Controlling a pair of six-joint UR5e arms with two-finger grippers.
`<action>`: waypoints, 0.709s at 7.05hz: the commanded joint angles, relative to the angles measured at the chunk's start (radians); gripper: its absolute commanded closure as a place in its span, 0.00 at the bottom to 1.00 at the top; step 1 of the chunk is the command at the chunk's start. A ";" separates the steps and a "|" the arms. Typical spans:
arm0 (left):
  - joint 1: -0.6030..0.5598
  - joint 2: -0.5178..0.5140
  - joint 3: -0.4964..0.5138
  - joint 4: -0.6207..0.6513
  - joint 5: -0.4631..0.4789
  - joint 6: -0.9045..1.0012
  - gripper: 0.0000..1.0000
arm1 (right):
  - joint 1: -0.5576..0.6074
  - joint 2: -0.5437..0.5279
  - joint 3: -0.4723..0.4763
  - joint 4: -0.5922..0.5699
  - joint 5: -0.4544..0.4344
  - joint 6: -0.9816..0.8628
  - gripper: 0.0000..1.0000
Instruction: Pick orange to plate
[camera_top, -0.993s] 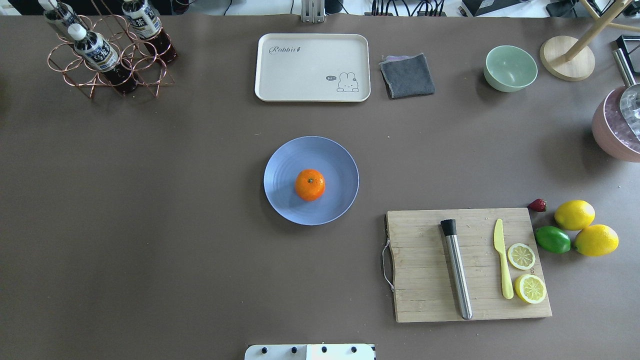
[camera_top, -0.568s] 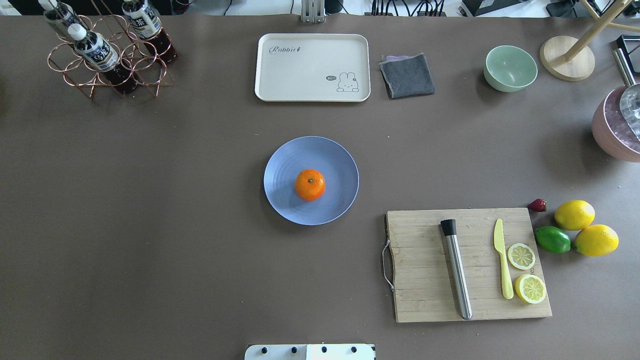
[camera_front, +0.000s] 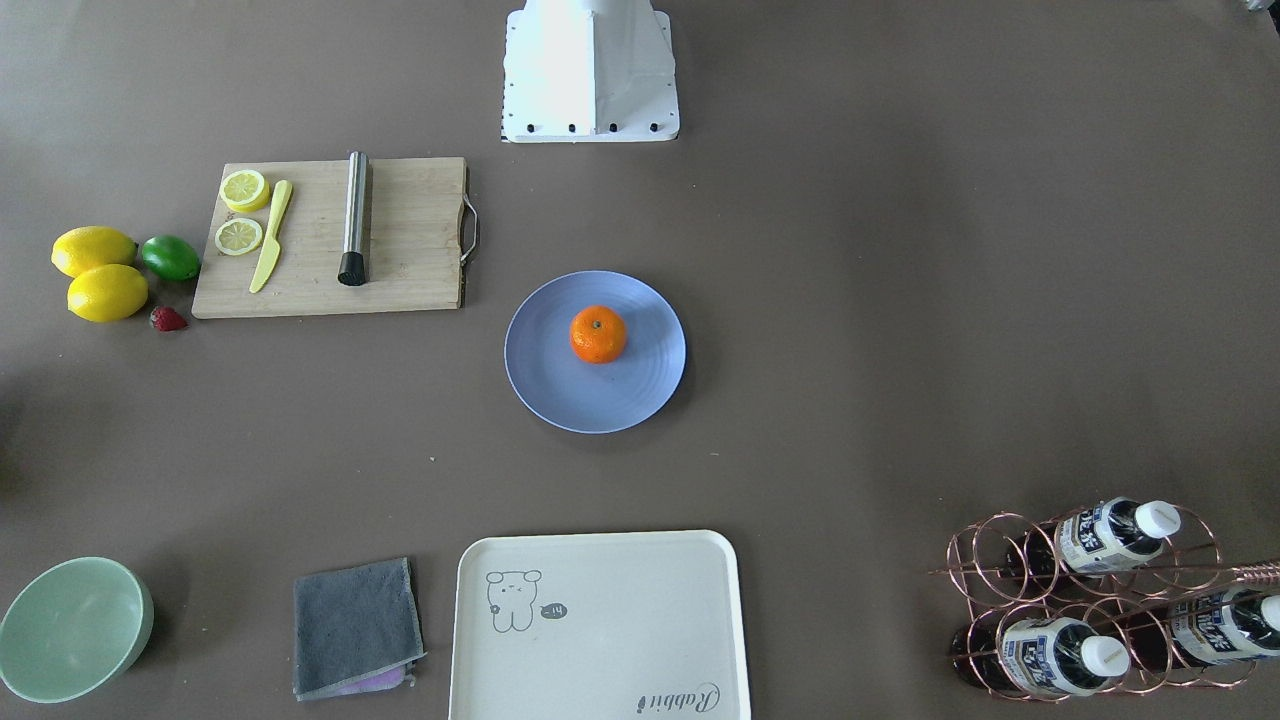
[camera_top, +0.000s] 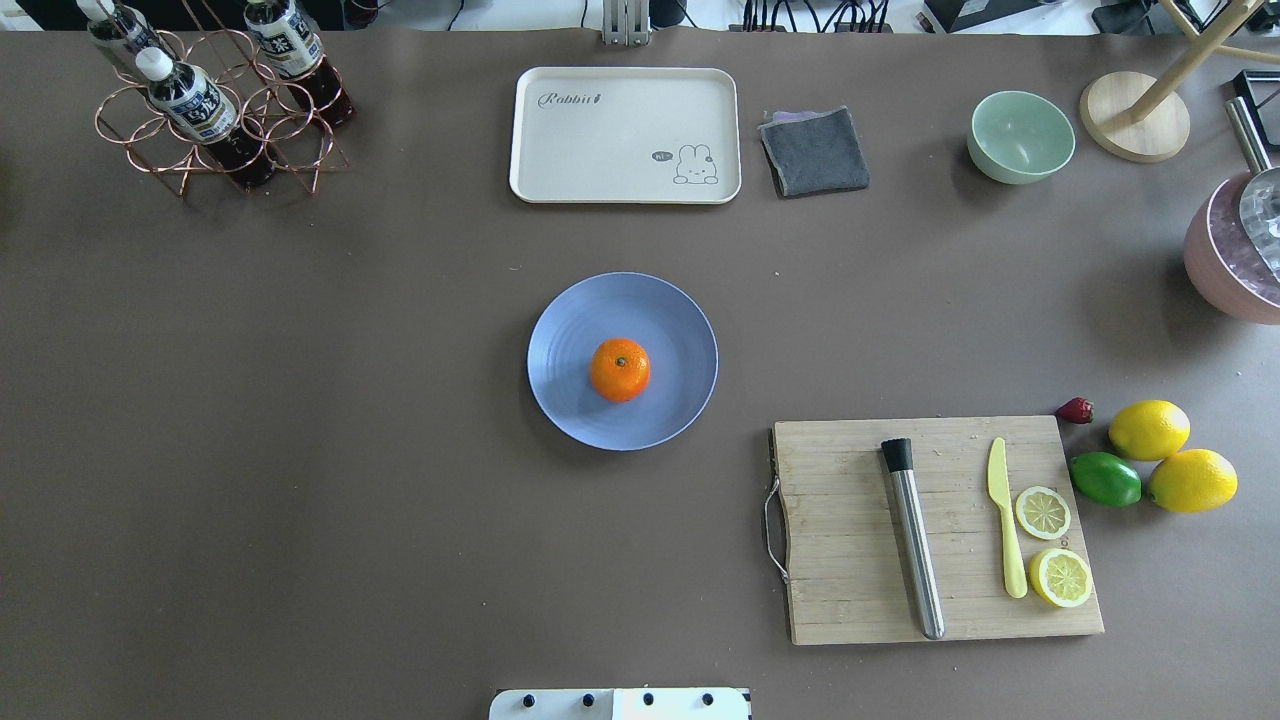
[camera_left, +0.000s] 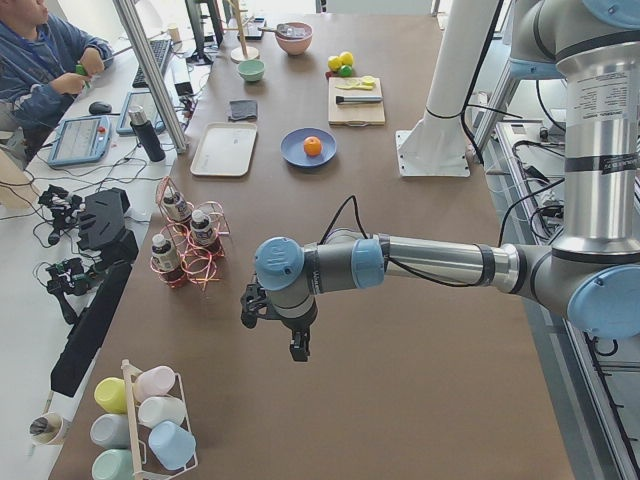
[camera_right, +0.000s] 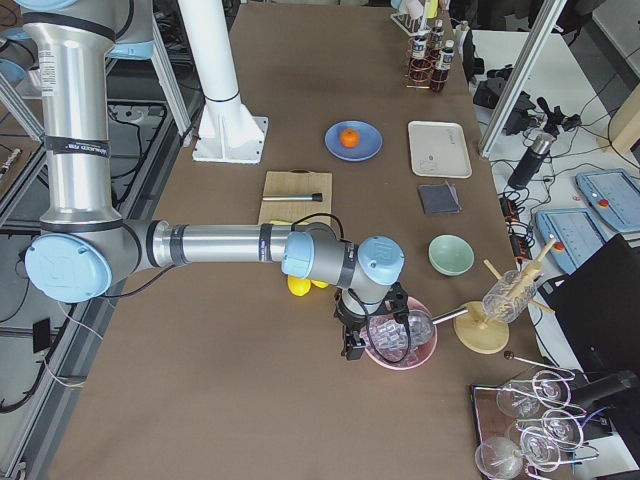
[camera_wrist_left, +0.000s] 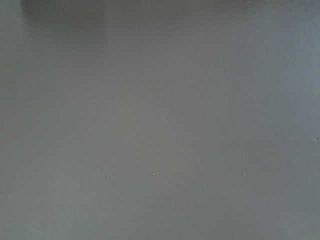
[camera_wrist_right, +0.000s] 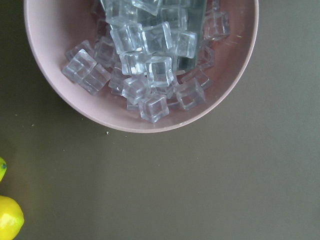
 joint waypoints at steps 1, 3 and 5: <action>-0.001 0.001 0.002 0.001 -0.005 -0.002 0.02 | -0.021 0.000 0.001 0.051 0.000 -0.001 0.00; 0.002 -0.016 0.015 -0.003 -0.010 -0.003 0.02 | -0.032 -0.002 0.000 0.076 -0.005 0.000 0.00; 0.002 -0.004 0.027 -0.005 -0.007 0.000 0.02 | -0.038 -0.002 0.000 0.079 -0.002 0.009 0.00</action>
